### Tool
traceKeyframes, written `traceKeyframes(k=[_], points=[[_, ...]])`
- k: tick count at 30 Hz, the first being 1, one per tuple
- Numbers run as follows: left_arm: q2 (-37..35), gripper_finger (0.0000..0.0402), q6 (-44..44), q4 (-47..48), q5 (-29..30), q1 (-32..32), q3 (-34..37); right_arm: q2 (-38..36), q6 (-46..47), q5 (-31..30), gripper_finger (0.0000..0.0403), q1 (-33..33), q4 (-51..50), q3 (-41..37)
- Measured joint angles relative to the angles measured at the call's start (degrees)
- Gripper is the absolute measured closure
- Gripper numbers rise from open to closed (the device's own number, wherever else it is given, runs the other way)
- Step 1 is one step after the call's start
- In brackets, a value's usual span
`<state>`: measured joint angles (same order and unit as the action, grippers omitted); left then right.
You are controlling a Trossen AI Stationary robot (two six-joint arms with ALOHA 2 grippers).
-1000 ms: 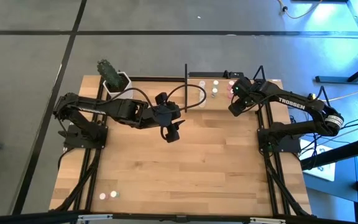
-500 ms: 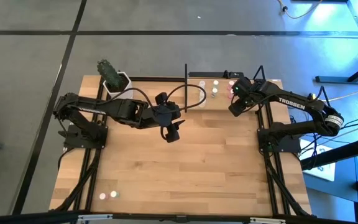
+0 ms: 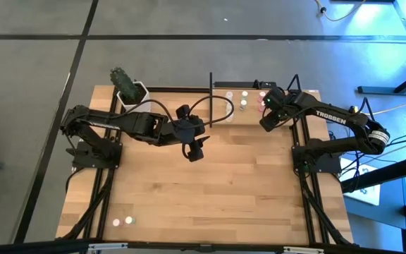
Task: Pick and place medicine bottles onto shelf by color
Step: Put the yellow pill bottle on the shelf aligned with the other yellow pill bottles
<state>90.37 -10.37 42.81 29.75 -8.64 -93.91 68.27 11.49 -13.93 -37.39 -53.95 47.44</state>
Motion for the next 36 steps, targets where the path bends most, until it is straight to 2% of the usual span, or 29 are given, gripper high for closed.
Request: traceKeyframes(k=[12, 22, 30, 36], points=[[0.0, 0.02, 0.01, 0.0, 0.01, 0.0, -0.01, 0.0, -0.09, 0.15, 0.028, 0.02, 0.24, 0.0], [0.0, 0.02, 0.0, 0.0, 0.0, 0.0, 0.0, 0.02, -2.01, 2.94, 0.028, -0.03, 2.82, -0.02], [0.0, 0.02, 0.02, 0.0, 0.01, 0.0, -0.01, -1.24, -2.8, 7.85, 0.028, -3.63, 2.71, -0.02], [0.0, 0.02, 0.02, 0.0, 0.0, 0.0, -0.02, -3.75, -3.04, 8.96, 0.028, -6.56, 2.77, -0.02]])
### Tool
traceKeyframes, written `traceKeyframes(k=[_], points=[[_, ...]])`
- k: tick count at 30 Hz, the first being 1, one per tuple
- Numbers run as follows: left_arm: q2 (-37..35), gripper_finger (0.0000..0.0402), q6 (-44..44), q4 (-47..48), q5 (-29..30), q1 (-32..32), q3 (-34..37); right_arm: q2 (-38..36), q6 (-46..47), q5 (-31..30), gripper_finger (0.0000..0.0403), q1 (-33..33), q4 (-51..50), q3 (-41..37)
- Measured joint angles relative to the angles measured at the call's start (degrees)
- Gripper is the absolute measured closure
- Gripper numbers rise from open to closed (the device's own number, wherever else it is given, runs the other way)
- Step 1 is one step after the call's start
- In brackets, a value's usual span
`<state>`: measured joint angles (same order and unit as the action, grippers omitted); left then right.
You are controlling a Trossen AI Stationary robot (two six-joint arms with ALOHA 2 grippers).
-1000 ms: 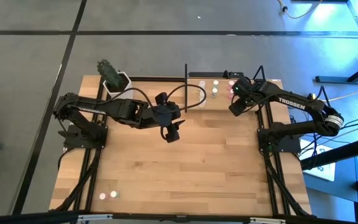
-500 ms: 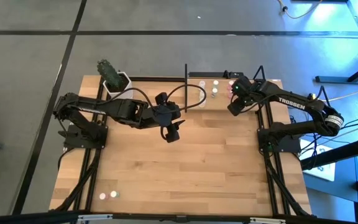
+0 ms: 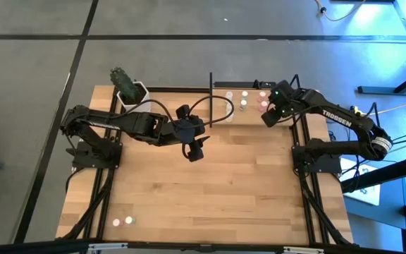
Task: Pick and place medicine bottles onto shelf by color
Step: Put the yellow pill bottle on the shelf aligned with the other yellow pill bottles
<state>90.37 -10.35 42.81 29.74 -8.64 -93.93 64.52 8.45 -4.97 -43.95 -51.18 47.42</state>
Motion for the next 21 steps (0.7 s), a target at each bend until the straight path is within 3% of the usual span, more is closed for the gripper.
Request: traceKeyframes(k=[11, 21], points=[[0.0, 0.02, 0.0, 0.0, 0.01, -0.01, 0.01, -0.22, -3.94, 2.11, 0.028, -0.58, 1.73, 0.0], [0.0, 0.02, -0.01, 0.0, 0.0, -0.01, 0.01, -0.22, -16.75, 3.58, 0.0254, -0.54, -1.32, 0.0]])
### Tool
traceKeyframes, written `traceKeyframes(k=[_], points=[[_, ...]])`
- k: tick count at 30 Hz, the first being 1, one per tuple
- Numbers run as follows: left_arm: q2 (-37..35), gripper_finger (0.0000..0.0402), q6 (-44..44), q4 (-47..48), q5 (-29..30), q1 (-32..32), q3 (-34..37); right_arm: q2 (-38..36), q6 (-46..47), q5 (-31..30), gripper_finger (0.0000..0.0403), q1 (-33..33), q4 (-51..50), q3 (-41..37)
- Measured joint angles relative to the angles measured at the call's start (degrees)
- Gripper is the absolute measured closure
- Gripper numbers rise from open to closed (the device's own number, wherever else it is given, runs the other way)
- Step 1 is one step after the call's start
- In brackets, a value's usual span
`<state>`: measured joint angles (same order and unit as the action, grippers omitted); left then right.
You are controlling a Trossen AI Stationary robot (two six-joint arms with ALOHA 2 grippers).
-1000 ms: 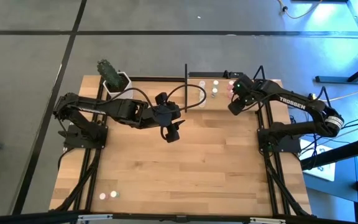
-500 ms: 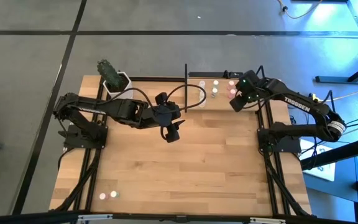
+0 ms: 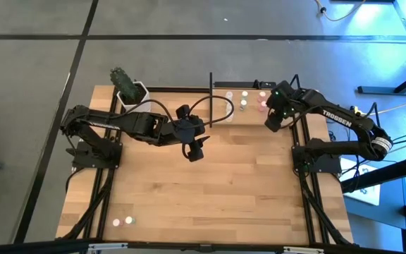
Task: Pick and place medicine bottles onto shelf by color
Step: Put the yellow pill bottle on the shelf aligned with the other yellow pill bottles
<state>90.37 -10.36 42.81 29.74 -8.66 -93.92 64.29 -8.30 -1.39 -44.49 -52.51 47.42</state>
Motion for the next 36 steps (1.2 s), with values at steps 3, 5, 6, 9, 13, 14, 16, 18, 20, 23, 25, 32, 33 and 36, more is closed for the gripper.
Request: traceKeyframes(k=[3, 5, 6, 9, 13, 14, 16, 18, 20, 23, 25, 32, 33, 36], points=[[0.0, 0.02, 0.0, 0.0, 0.0, -0.01, -0.01, 0.0, -1.48, 0.0, 0.0247, -0.01, 0.08, 0.0], [0.0, 0.02, 0.01, 0.0, 0.02, -0.01, 0.01, 0.02, -2.61, -0.02, 0.0244, 0.0, 0.06, 0.0], [0.0, 0.02, -0.01, 0.0, 0.02, -0.01, 0.01, 0.02, -2.8, -0.02, 0.0243, 0.0, 0.03, 0.0], [0.0, 0.02, 0.0, 0.0, 0.0, 0.0, 0.0, 0.04, -2.73, -0.3, 0.0243, -0.02, 0.06, 0.0], [0.0, 0.02, 0.01, 0.0, 0.01, -0.01, 0.0, 0.04, -2.59, -0.46, 0.0242, -0.02, 0.68, 0.0], [0.0, 0.02, 0.0, 0.0, 0.02, -0.01, 0.01, 0.04, -2.55, -0.78, 0.0242, -0.02, 1.03, 0.0], [0.0, 0.02, -0.01, 0.0, 0.02, 0.01, 0.01, 0.04, -2.32, -1.85, 0.0242, -0.02, 1.57, 0.0], [0.0, 0.02, 0.01, 0.0, 0.02, -0.01, 0.0, 0.04, -2.03, -2.06, 0.0242, -0.04, 2.0, 0.0], [0.0, 0.02, 0.01, 0.0, 0.02, 0.01, 0.01, 0.04, -2.02, -2.1, 0.0242, -0.04, 1.79, 0.26], [0.0, 0.02, 0.01, 0.0, 0.02, -0.01, 0.01, -0.12, -2.07, -2.2, 0.0242, -0.04, 2.02, 1.97], [0.0, 0.02, -0.01, 0.0, 0.01, 0.0, 0.0, -0.69, -0.95, -3.31, 0.0242, -0.02, 1.67, 3.26], [0.0, 0.02, 0.0, 0.0, 0.0, -0.01, 0.01, -5.56, 3.25, 0.29, 0.0242, 0.44, 0.03, 6.4], [0.0, 0.02, 0.0, 0.0, 0.01, -0.01, -0.01, -6.01, 3.86, 1.58, 0.0242, 0.88, 0.04, 6.4], [0.0, 0.02, 0.0, 0.0, 0.02, -0.01, 0.01, -6.19, 4.73, 6.15, 0.0242, 2.62, 0.22, 5.96]])
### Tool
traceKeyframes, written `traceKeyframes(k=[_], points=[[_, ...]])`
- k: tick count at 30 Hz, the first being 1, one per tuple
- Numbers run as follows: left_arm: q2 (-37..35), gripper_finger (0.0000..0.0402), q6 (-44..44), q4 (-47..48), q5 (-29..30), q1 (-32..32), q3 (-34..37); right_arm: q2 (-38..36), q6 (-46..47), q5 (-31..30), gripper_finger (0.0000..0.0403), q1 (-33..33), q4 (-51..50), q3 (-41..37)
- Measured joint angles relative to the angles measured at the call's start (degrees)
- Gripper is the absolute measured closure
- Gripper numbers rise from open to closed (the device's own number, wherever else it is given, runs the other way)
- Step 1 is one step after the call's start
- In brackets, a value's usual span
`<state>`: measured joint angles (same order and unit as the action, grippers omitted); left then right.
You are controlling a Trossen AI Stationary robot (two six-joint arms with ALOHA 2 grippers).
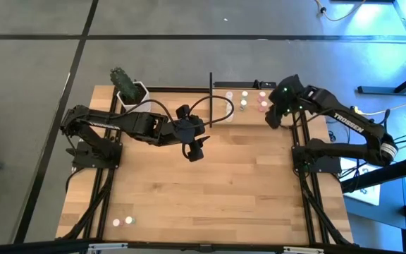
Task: Pick and place medicine bottles onto shelf by color
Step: Put the yellow pill bottle on the shelf aligned with the other yellow pill bottles
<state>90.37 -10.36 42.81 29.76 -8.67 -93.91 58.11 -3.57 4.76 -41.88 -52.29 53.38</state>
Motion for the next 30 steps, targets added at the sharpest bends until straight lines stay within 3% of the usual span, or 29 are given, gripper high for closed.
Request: traceKeyframes(k=[4, 7, 21, 30], points=[[0.0, 0.02, 0.01, 0.0, 0.0, 0.0, 0.0, 0.48, -2.67, 7.09, 0.0242, 2.6, 0.11, -1.22], [0.0, 0.02, -0.01, 0.0, 0.0, 0.0, 0.0, 1.37, -2.8, 8.83, 0.0242, 4.15, 0.13, -1.33], [0.0, 0.02, 0.0, 0.0, -0.01, 0.0, -0.02, 14.7, 4.18, 3.1, 0.0242, 4.58, -0.6, -1.4], [0.0, 0.02, 0.0, 0.0, -0.02, 0.0, -0.02, 17.74, 5.05, -2.0, 0.0242, 4.58, -0.88, -1.4]])
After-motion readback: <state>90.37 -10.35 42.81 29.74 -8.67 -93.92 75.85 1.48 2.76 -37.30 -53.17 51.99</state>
